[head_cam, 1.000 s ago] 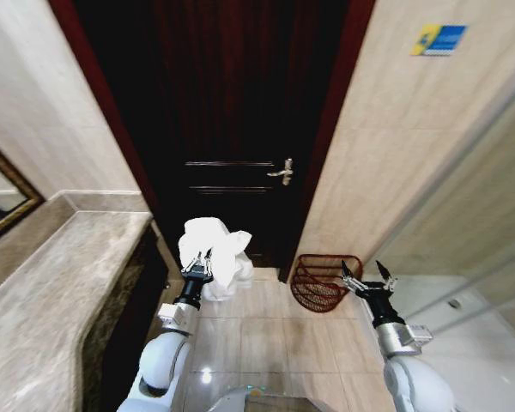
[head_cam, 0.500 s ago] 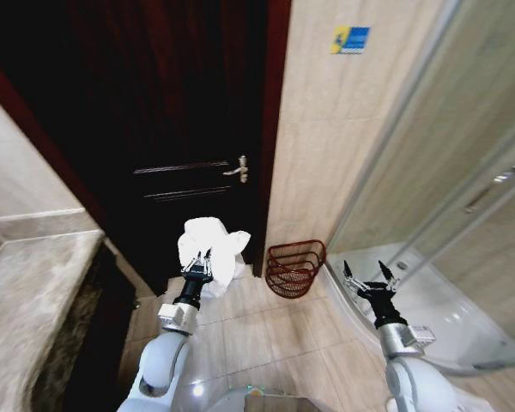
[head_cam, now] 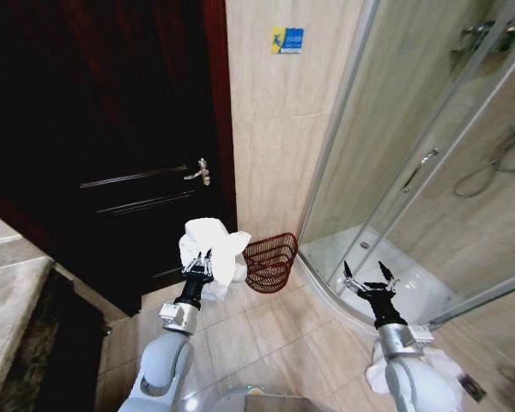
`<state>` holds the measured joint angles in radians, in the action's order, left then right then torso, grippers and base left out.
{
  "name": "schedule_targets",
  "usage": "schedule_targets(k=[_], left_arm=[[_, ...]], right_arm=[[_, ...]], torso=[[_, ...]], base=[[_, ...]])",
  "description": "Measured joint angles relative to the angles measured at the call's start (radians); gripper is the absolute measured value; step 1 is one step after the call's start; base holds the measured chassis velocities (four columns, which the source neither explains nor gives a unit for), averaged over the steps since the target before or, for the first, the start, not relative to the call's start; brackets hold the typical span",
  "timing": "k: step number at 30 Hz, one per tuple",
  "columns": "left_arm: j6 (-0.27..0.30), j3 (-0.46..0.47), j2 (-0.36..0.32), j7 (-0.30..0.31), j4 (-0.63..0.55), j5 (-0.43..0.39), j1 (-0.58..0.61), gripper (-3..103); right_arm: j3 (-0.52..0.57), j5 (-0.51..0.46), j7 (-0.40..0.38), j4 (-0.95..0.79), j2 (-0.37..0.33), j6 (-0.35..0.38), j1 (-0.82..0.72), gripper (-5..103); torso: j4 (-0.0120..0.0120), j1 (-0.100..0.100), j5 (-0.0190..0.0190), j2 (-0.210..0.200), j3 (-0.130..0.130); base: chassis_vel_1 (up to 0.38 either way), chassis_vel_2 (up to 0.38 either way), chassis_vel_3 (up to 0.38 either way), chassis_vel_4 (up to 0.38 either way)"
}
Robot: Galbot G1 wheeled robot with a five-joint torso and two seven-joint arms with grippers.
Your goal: Discard the used towel into the hamper.
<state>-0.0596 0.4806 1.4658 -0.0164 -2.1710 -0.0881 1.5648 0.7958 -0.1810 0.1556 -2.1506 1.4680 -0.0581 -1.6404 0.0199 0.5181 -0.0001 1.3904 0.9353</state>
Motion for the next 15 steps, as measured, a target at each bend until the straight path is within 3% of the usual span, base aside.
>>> schedule_targets(k=[15], left_arm=[[-0.015,0.018,-0.004,-0.005,-0.003,-0.008,0.008,6]], right_arm=[[-0.012,0.024,-0.050,-0.004,0.007,0.017,0.011,100]], torso=[[0.0000,0.000,0.0000,0.000,0.000]], base=[[0.000,0.000,0.000,0.000]])
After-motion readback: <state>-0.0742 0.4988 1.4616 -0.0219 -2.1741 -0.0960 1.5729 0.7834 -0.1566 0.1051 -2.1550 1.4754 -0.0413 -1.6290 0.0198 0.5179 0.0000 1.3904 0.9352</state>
